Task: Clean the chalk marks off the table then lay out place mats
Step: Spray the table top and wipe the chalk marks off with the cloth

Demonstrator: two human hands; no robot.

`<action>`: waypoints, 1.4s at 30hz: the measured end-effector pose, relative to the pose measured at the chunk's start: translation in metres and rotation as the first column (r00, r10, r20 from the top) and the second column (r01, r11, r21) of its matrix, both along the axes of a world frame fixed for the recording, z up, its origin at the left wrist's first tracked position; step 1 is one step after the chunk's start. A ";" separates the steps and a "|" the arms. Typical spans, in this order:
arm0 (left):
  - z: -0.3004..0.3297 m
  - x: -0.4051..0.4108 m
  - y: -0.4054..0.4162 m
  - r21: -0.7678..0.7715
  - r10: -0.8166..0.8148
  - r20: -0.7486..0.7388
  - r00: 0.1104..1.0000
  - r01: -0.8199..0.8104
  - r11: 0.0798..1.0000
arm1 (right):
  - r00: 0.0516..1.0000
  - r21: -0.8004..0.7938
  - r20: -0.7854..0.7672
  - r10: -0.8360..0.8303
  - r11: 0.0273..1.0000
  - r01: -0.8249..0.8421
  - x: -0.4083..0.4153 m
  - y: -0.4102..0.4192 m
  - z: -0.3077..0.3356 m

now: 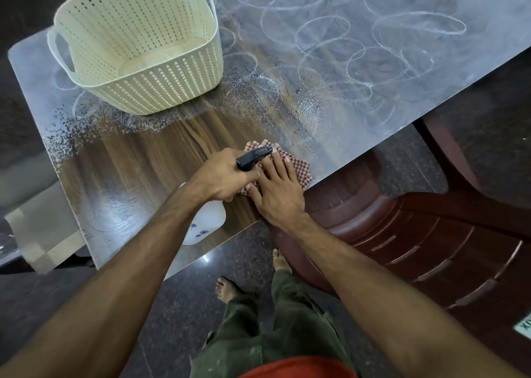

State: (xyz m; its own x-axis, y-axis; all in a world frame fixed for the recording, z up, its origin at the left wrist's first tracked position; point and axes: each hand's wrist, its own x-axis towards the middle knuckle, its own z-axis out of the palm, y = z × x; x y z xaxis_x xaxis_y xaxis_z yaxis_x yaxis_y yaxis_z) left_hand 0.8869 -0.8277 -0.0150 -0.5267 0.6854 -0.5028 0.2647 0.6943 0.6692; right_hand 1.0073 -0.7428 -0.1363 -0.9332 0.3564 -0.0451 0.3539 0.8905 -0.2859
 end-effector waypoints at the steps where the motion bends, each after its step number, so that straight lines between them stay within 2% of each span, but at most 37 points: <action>1: -0.001 0.001 -0.001 0.002 0.023 0.008 1.000 -0.023 1.000 | 1.000 0.006 0.000 -0.006 1.000 0.006 0.000 -0.001 0.000; 4: -0.002 0.001 -0.005 0.066 0.134 0.027 0.991 -0.136 0.988 | 0.998 0.004 0.063 0.004 1.000 -0.004 0.004 -0.004 0.001; 8: -0.001 -0.005 -0.019 0.137 0.334 0.136 0.933 -0.351 0.926 | 0.994 0.023 0.105 0.024 0.999 -0.026 0.025 0.026 0.002; 12: -0.004 -0.011 -0.032 0.190 0.424 0.170 0.890 -0.451 0.872 | 0.973 0.069 0.139 -0.184 0.982 0.176 0.008 0.107 0.002; 16: -0.005 -0.018 -0.034 0.202 0.462 0.169 0.871 -0.490 0.848 | 0.961 0.052 0.163 -0.225 0.974 0.219 -0.041 0.131 0.005; 18: -0.002 -0.025 -0.033 0.220 0.474 0.160 0.866 -0.500 0.838 | 0.972 0.051 0.160 -0.172 0.985 0.166 -0.052 0.107 0.007; 23: 0.007 -0.040 -0.023 0.263 0.496 0.140 0.857 -0.515 0.816 | 0.985 0.032 0.103 0.135 0.990 -0.139 -0.016 0.021 0.003; 27: 0.009 -0.049 -0.022 0.265 0.532 0.138 0.835 -0.549 0.793 | 0.963 0.067 0.144 0.228 0.969 -0.239 0.015 0.041 -0.001; 29: 0.009 -0.052 -0.024 0.264 0.546 0.130 0.827 -0.560 0.785 | 0.975 0.102 0.169 0.142 0.982 -0.161 0.002 0.077 -0.002; 32: 0.008 -0.056 -0.026 0.271 0.551 0.125 0.825 -0.563 0.781 | 0.986 0.073 0.154 -0.070 0.996 0.059 -0.045 0.123 0.000; 34: 0.007 -0.059 -0.024 0.271 0.550 0.122 0.826 -0.561 0.782 | 0.980 0.050 0.153 -0.124 0.992 0.118 -0.083 0.130 0.003; 36: 0.007 -0.061 -0.021 0.276 0.555 0.125 0.823 -0.566 0.777 | 0.985 0.042 0.158 -0.073 0.997 0.067 -0.114 0.112 0.005; 38: 0.007 -0.063 -0.017 0.287 0.561 0.131 0.817 -0.573 0.768 | 0.985 0.042 0.158 0.065 0.996 -0.072 -0.125 0.076 0.007; 42: 0.012 -0.064 -0.014 0.310 0.563 0.138 0.815 -0.575 0.757 | 0.936 0.009 0.102 0.336 0.941 -0.338 -0.085 0.011 0.004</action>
State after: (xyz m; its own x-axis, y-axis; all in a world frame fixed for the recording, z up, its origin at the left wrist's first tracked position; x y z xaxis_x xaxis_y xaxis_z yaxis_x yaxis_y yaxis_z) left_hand 0.8226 -0.8415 -0.0030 -0.8586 0.3897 -0.3330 -0.1367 0.4520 0.8815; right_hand 0.9218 -0.7314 -0.1326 -0.9903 0.0240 -0.1368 0.0567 0.9690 -0.2404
